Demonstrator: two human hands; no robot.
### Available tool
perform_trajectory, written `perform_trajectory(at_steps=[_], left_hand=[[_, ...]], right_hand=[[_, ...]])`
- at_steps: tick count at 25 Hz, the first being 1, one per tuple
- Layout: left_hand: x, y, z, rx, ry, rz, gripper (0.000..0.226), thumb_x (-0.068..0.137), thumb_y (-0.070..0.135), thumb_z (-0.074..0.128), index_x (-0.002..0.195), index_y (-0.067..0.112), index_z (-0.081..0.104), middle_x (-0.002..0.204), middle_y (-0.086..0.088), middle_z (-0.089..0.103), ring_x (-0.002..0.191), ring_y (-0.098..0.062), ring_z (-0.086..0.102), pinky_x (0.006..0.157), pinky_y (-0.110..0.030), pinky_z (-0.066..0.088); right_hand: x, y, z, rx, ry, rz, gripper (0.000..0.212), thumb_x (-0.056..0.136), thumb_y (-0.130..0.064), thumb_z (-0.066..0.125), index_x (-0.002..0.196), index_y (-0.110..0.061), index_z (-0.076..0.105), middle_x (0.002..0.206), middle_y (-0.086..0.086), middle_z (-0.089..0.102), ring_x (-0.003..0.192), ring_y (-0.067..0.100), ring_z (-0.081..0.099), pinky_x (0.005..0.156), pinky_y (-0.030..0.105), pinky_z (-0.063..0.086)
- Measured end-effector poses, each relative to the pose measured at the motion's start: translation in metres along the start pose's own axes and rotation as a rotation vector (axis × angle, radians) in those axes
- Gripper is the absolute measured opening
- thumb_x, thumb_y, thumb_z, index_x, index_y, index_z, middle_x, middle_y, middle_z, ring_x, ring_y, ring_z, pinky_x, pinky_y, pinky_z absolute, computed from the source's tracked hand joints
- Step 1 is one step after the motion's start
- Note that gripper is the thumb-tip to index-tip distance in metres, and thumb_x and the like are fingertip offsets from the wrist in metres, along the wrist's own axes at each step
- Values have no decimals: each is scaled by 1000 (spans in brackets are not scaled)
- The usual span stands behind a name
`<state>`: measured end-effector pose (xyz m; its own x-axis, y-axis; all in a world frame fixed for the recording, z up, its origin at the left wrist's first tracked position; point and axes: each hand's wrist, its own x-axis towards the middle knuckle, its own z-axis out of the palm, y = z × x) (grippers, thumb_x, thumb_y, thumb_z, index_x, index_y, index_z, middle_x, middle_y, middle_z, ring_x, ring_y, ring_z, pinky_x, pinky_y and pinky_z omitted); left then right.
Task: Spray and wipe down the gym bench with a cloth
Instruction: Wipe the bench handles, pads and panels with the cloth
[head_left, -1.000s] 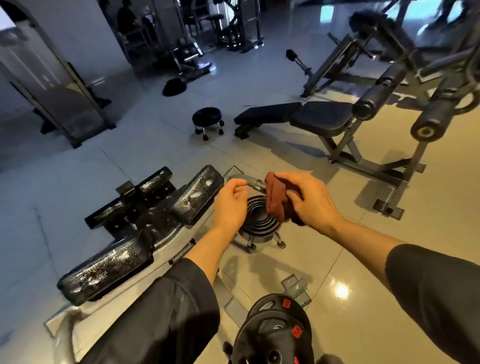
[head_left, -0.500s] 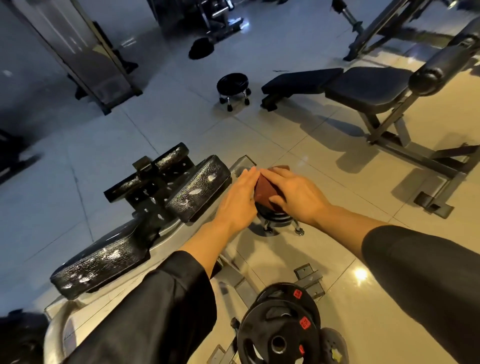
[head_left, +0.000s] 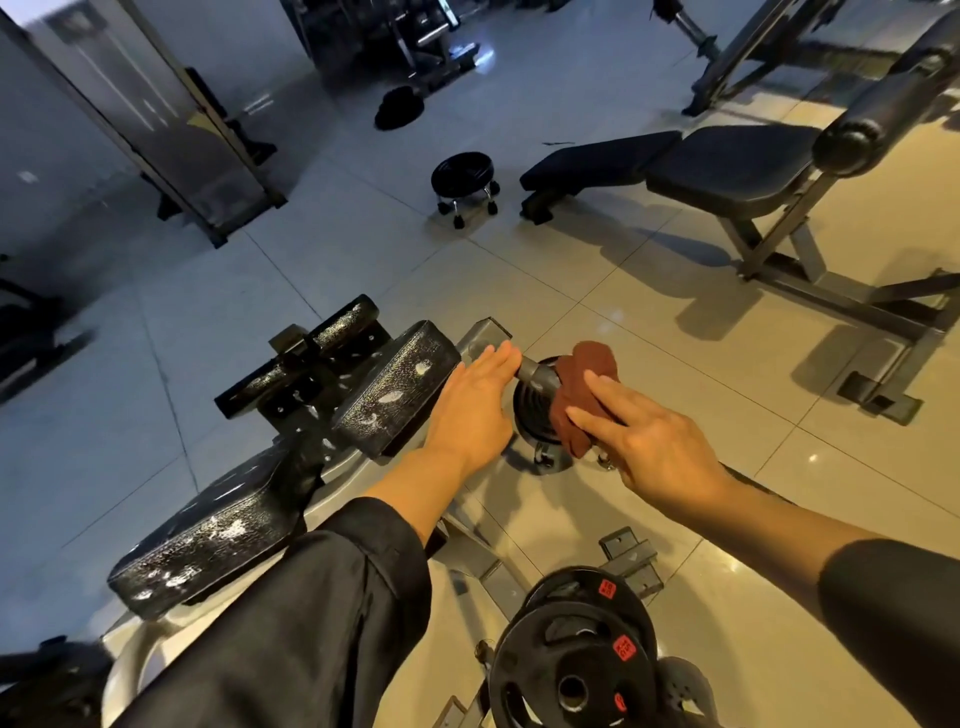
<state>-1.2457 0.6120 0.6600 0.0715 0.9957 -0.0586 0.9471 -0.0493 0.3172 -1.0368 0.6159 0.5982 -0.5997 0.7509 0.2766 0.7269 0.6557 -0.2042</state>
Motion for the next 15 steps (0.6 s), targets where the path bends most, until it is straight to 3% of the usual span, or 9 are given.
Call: perform_trajectory(at_steps=[5,8,11,13,15], left_hand=[[-2,10,-4,33,-36,5,78,86,-9,48,153,14,15,161,-2,10,148,-13,5,119,-28,1],[-1,9,-4,39,-46,8,81,85,-9,51,154,15,15,161,-3,10,148,-14,7,121,-30,4],[2,9,-4,60,-67,-4,83,83,-10,51,154,15,15,162,-1,9,148,-14,6,121,-31,3],[2,9,-4,57,-68,-8,83,83,-10,51,154,15,15,162,-1,10,148,-14,7,121,-32,3],[1,9,-3,51,-72,-7,84,83,-10,52,153,15,14,162,-1,9,148,-14,7,121,-34,4]], right_hand=[[58,-17,-8,126,27,33,40,81,-12,72,120,-17,67,122,17,64,92,39,67,68,43,58],[60,-14,-6,153,16,18,42,77,-10,76,118,-16,69,124,19,63,93,41,67,68,46,58],[25,-4,2,85,64,-15,43,70,-18,84,112,-18,73,127,18,62,102,38,66,65,46,60],[7,2,3,85,72,-14,37,79,-29,78,114,-21,72,134,12,59,112,32,63,74,43,60],[6,0,1,123,66,72,31,83,-27,73,114,-22,72,135,10,58,116,31,60,80,43,57]])
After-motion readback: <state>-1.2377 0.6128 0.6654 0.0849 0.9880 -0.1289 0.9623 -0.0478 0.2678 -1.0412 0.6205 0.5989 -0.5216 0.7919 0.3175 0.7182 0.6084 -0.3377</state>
